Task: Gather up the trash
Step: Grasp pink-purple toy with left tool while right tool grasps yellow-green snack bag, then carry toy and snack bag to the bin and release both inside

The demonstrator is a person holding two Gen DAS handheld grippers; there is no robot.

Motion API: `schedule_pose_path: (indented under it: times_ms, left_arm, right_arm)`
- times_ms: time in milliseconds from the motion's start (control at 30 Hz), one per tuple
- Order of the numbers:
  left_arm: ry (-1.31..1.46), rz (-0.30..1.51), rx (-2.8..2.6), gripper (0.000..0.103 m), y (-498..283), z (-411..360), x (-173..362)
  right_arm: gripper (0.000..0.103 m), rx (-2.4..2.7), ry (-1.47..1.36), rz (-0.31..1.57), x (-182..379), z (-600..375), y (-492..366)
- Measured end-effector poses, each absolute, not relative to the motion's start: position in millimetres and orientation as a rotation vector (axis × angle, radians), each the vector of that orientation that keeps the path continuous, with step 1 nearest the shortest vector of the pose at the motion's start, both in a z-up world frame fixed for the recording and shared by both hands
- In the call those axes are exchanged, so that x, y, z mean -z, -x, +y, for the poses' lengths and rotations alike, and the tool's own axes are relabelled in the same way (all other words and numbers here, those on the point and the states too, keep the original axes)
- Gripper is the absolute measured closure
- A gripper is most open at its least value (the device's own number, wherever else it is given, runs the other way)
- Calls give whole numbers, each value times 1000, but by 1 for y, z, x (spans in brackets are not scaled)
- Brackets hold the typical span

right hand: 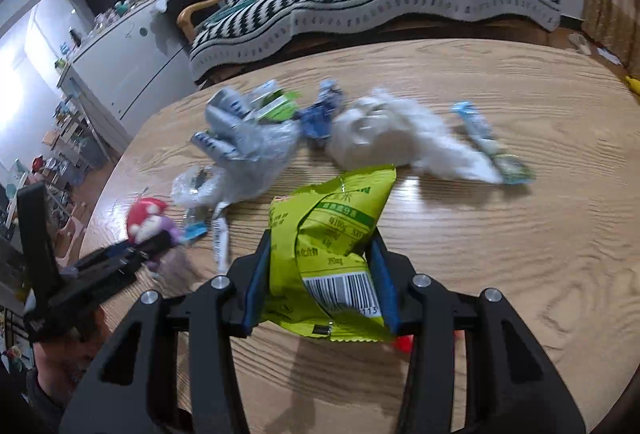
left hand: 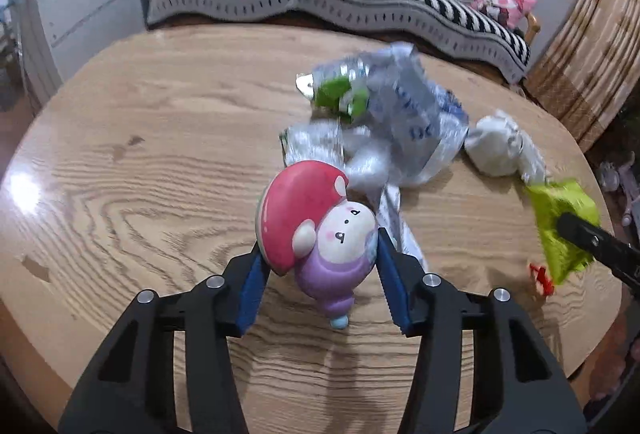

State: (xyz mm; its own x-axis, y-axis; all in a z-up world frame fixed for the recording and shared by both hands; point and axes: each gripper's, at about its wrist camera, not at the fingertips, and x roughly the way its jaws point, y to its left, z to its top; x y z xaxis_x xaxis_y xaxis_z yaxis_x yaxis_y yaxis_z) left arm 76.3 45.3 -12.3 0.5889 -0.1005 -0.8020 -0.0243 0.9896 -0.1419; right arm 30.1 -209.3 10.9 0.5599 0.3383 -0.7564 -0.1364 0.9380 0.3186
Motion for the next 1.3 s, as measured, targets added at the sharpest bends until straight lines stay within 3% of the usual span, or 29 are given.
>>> schedule_pose_path:
  times_ms: [300, 667, 967, 1300]
  left_arm:
    - [191, 831, 142, 53, -69, -4, -28]
    - [-17, 834, 568, 53, -10, -236, -33]
    - [-162, 884, 881, 53, 68, -417, 4]
    - [-275, 907, 1072, 53, 123, -515, 44]
  right_arm:
    - [57, -104, -274, 890, -29, -320, 18]
    - [57, 230, -318, 879, -15, -492, 124]
    - [57, 420, -435, 891, 15, -607, 215]
    - [57, 577, -597, 989, 76, -699, 289]
